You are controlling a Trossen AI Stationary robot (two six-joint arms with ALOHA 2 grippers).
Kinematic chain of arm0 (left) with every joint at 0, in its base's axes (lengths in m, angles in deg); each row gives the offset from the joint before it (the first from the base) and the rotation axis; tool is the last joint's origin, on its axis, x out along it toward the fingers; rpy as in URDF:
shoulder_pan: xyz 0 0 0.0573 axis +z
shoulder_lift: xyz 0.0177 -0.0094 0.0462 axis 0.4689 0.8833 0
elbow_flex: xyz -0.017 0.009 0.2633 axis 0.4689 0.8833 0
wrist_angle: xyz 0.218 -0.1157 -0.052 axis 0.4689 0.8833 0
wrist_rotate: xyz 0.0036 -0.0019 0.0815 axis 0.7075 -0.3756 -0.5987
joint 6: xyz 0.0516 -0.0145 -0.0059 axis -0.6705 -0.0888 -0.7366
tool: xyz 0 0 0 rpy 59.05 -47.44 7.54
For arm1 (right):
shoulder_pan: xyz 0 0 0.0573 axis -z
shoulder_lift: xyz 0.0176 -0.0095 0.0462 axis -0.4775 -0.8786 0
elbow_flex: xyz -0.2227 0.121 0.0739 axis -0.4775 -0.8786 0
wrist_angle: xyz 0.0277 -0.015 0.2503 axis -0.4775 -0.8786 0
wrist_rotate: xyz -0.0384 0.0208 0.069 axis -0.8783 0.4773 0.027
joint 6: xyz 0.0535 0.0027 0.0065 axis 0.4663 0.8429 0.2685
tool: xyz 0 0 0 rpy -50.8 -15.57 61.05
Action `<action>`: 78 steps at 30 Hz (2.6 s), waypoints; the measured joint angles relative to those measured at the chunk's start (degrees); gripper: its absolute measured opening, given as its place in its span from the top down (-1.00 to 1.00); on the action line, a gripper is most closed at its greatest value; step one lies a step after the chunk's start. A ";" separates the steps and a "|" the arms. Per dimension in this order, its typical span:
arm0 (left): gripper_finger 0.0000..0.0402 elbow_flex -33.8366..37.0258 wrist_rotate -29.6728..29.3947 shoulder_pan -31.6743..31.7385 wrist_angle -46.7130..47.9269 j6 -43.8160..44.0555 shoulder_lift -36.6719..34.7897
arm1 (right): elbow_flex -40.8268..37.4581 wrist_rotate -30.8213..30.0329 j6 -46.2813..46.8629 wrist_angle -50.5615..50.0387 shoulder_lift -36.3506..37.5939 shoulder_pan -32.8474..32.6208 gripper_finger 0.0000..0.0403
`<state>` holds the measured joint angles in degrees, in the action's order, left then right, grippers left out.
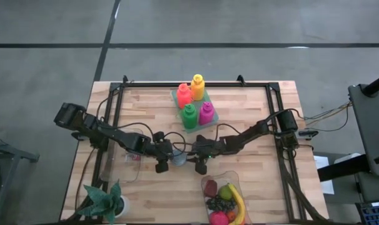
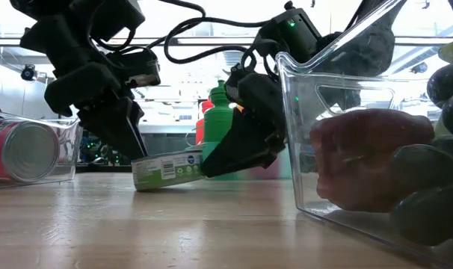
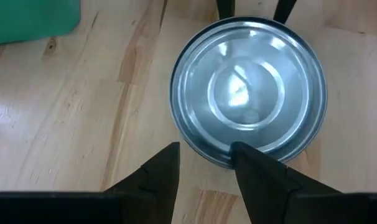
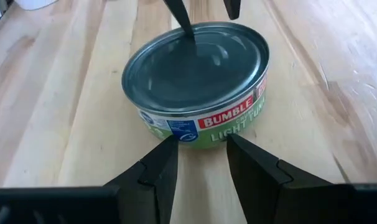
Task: Pick & Place Food Item
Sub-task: Put the green and white tuna can into the top transparent bin
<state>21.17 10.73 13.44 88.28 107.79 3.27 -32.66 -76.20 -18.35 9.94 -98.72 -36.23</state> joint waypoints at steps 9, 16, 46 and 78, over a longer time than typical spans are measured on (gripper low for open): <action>0.21 -0.02 0.04 0.00 -0.11 0.00 0.02 | 0.95 2.16 1.93 0.81 0.00 0.07 0.33; 0.21 -0.02 0.09 0.00 0.07 0.00 0.00 | 0.93 2.50 2.93 3.69 0.00 -0.40 0.33; 0.21 3.80 0.66 0.04 -0.49 4.52 0.05 | 3.31 3.28 -3.00 8.06 2.84 -0.81 0.33; 0.21 -18.88 -3.02 -0.04 13.84 21.10 -17.20 | -36.79 -14.85 13.14 9.01 42.73 1.86 0.33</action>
<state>2.29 7.70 13.40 102.12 128.89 -13.94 -69.45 -91.04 -5.21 18.95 -55.99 -34.37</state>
